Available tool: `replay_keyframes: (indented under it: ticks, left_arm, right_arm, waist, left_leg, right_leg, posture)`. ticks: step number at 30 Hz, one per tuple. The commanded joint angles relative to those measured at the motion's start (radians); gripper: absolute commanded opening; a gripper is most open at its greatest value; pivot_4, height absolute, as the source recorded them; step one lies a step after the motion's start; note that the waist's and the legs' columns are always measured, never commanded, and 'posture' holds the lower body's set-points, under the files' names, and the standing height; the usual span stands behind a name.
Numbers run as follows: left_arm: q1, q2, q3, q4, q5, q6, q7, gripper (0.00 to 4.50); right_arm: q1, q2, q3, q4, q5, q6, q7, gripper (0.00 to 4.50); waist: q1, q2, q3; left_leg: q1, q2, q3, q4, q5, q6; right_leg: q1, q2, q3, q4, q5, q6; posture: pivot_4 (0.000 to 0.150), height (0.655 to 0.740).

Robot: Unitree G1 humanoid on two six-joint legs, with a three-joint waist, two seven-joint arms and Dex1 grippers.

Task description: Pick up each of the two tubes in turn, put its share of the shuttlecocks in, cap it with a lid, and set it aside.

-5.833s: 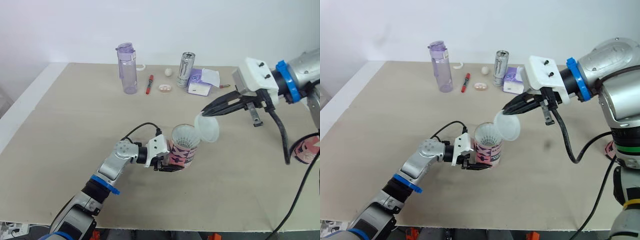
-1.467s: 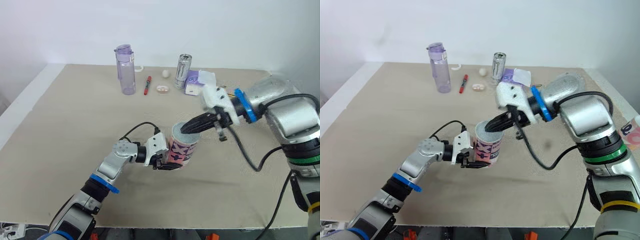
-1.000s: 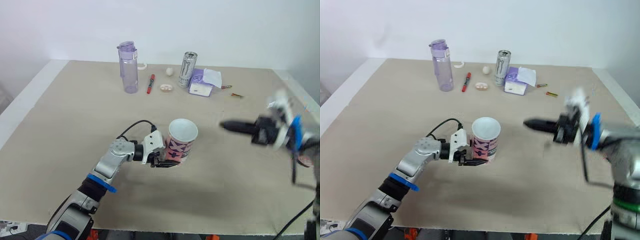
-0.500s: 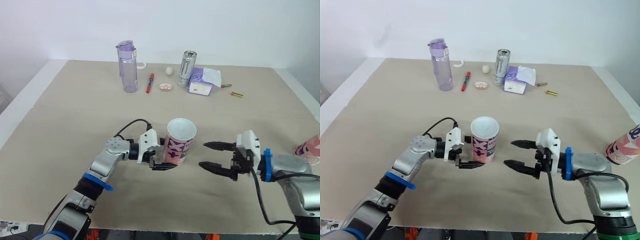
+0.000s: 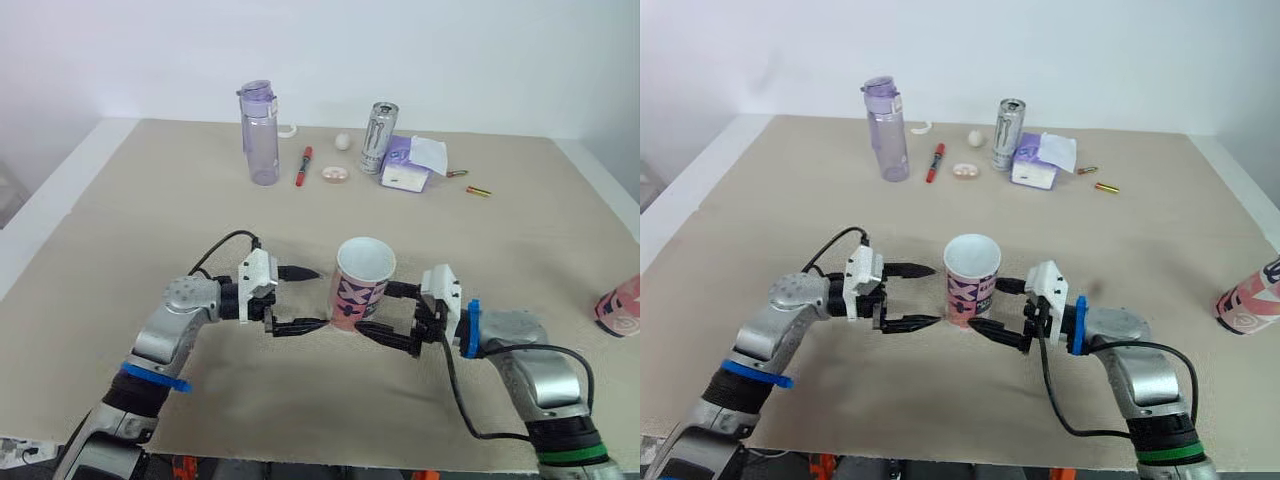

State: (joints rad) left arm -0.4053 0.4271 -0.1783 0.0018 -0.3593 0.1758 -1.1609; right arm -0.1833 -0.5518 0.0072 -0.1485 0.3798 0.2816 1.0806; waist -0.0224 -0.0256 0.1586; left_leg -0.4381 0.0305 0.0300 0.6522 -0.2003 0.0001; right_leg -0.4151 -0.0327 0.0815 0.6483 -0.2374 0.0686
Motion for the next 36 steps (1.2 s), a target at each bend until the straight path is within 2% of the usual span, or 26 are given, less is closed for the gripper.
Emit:
replay_keyframes:
  ticks: [1, 8, 18, 23, 26, 31, 36]
  left_arm:
    - [0.086, 0.017, 0.07, -0.125, -0.07, 0.041, 0.048, 4.5]
    - [0.123, 0.03, 0.068, -0.15, -0.052, 0.043, 0.082, 4.5]
    - [0.128, 0.03, 0.056, -0.162, -0.042, 0.037, 0.107, 4.5]
    - [0.134, 0.035, 0.053, -0.161, -0.038, 0.032, 0.107, 4.5]
    - [0.133, 0.035, 0.051, -0.16, -0.034, 0.028, 0.106, 4.5]
    - [0.126, 0.034, 0.038, -0.158, -0.024, 0.015, 0.1, 4.5]
    - [0.122, 0.03, 0.026, -0.146, -0.021, 0.004, 0.095, 4.5]
  right_arm:
    - [-0.037, 0.054, 0.047, 0.057, -0.045, -0.097, -0.028, 4.43]
    - [-0.085, 0.127, 0.105, 0.158, -0.091, -0.175, -0.054, 4.43]
    - [-0.123, 0.171, 0.137, 0.232, -0.108, -0.232, -0.057, 4.43]
    - [-0.12, 0.162, 0.132, 0.229, -0.103, -0.234, -0.053, 3.19]
    - [-0.106, 0.149, 0.121, 0.209, -0.1, -0.233, -0.057, 3.19]
    - [-0.017, 0.116, 0.042, 0.079, -0.058, -0.186, -0.129, 3.19]
    - [0.149, 0.12, -0.171, -0.085, 0.008, -0.089, -0.34, 3.19]
  waist:
    - [0.0, 0.0, 0.0]
    - [0.0, 0.0, 0.0]
    - [0.0, 0.0, 0.0]
    - [0.0, 0.0, 0.0]
    - [0.0, 0.0, 0.0]
    - [0.003, 0.0, 0.0]
    - [0.002, 0.0, 0.0]
  left_leg:
    - [0.0, 0.0, 0.0, 0.0, 0.0, 0.0]
    - [0.002, 0.0, -0.001, 0.001, 0.0, -0.001]
    - [0.002, 0.001, -0.002, 0.001, 0.001, -0.001]
    - [0.002, 0.001, -0.002, 0.001, 0.001, -0.001]
    - [0.003, 0.001, -0.002, 0.001, 0.001, -0.001]
    - [0.003, 0.0, -0.002, 0.001, 0.001, -0.001]
    - [0.002, 0.0, -0.002, 0.001, 0.0, -0.002]
  right_leg:
    - [0.0, 0.0, 0.0, 0.0, 0.0, 0.0]
    - [0.002, 0.0, -0.002, 0.0, 0.001, -0.006]
    - [0.003, 0.0, -0.002, 0.0, 0.002, -0.005]
    - [0.004, 0.0, -0.002, 0.0, 0.003, -0.005]
    - [0.004, 0.0, -0.002, 0.0, 0.003, -0.005]
    - [0.005, 0.0, -0.002, 0.0, 0.002, -0.005]
    - [0.005, -0.001, -0.003, 0.0, 0.001, -0.004]
  posture:
    - [0.15, 0.74]
    - [0.15, 0.74]
    - [0.15, 0.74]
    - [0.15, 0.74]
    - [0.15, 0.74]
    - [0.15, 0.74]
    - [0.15, 0.74]
